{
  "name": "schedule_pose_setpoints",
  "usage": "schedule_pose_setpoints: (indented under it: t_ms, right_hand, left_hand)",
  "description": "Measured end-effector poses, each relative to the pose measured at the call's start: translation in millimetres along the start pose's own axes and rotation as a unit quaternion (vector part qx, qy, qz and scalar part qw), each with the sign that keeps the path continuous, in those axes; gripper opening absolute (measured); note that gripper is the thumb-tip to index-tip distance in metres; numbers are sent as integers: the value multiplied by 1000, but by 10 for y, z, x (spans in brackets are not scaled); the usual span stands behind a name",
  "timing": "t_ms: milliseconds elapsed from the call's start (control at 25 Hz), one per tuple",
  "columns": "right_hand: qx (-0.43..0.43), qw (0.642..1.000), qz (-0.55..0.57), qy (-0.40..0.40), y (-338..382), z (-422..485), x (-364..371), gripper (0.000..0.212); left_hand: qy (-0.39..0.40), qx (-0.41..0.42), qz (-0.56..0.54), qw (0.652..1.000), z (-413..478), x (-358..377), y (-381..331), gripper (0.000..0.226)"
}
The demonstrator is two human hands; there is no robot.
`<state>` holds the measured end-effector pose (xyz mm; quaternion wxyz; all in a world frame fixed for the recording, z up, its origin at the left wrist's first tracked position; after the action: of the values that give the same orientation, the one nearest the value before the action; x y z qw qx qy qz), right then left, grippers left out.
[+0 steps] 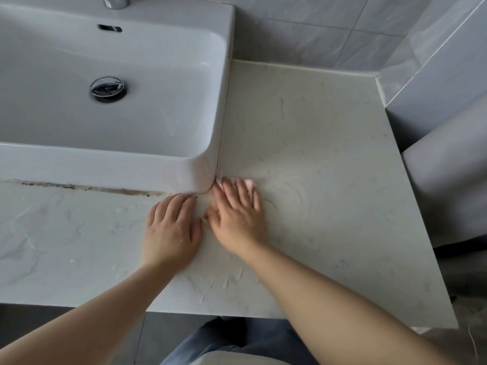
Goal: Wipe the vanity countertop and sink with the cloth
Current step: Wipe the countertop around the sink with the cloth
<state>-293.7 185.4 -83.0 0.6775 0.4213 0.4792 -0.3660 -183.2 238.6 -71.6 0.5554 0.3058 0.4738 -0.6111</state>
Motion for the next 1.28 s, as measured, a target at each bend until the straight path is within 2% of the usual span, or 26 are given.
schedule_pose_setpoints:
  t_ms: [80, 120, 240, 280, 320, 360, 480, 560, 600, 680, 760, 800, 840, 880, 1000, 1040, 1120, 1160, 1200, 1280]
  right_hand:
    - [-34, 999, -32, -9, -376, -131, -73, 55]
    - [-8, 998, -59, -17, -705, -199, -132, 56]
    - [163, 982, -98, -2, -1650, -464, -351, 65]
    - [217, 971, -97, -6, -1706, -528, -386, 68]
    - [236, 967, -96, -12, -1568, -553, -375, 68]
    - [208, 974, -88, -20, -1258, -539, -335, 65]
    - [-7, 1000, -26, -3, -107, -529, -105, 55]
    - [-80, 996, -21, 38, -154, -515, -74, 56]
    - [-69, 996, -46, 41, -443, -522, -145, 59]
    - [33, 994, -89, 58, -1282, -626, -324, 63]
    - [211, 973, -84, 40, -2009, -850, -576, 64]
    - [269, 959, -89, 33, -2071, -939, -607, 64]
    - [272, 957, -104, 14, -1906, -938, -576, 63]
    - [225, 969, -105, -10, -1563, -886, -485, 62]
    - [7, 998, -57, -15, -366, -695, -169, 55]
    - [-44, 998, -35, 0, -201, -634, -122, 53]
    - [-101, 994, -36, 22, -375, -506, -118, 52]
    - [-104, 992, -63, 17, -629, -478, -135, 52]
    - [-71, 993, -88, 13, -961, -464, -192, 54]
    - [64, 991, -115, 29, -1792, -565, -382, 59]
  left_hand:
    - [8, 4, -3, 1000, -5, 7, 3, 44]
    - [15, 6, 1, 1000, -7, 15, 8, 44]
    - [27, 8, 2, 1000, -4, 29, 12, 44]
    - [27, 5, -2, 1000, 2, 32, 20, 44]
    - [27, 2, -7, 1000, 3, 35, 33, 44]
    - [26, -1, -10, 1000, 7, 35, 47, 45]
    - [24, -3, -10, 1000, -12, 39, 64, 46]
    - [20, -1, -10, 1000, -4, 31, 54, 46]
    - [20, -1, -7, 1000, -7, 30, 48, 46]
    - [26, -5, -4, 1000, -22, 45, 36, 45]
    - [32, -17, -5, 999, -63, 58, 20, 48]
    - [41, -24, -2, 999, -97, 75, 3, 51]
    - [53, -32, 4, 998, -124, 99, -22, 55]
    - [66, -40, 9, 997, -144, 132, -51, 58]
    - [80, -83, 12, 993, -170, 191, -91, 65]
    - [82, -87, 13, 993, -177, 199, -96, 66]
    - [93, -71, 21, 993, -196, 200, -108, 67]
    - [98, -58, 28, 993, -204, 196, -109, 67]
    - [102, -51, 34, 993, -212, 194, -94, 66]
    - [101, -48, 39, 993, -205, 195, -94, 65]
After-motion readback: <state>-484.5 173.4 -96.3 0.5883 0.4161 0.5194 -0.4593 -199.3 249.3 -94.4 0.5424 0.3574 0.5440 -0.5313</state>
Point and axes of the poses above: each hand's wrist, its own z-axis towards the middle knuckle, its own x-axis out of the palm, y = z × x, the point moved 8 cm from there along z, towards the middle knuckle, and after that the axes turned 7 degrees about -y, right-handed, at the moved point
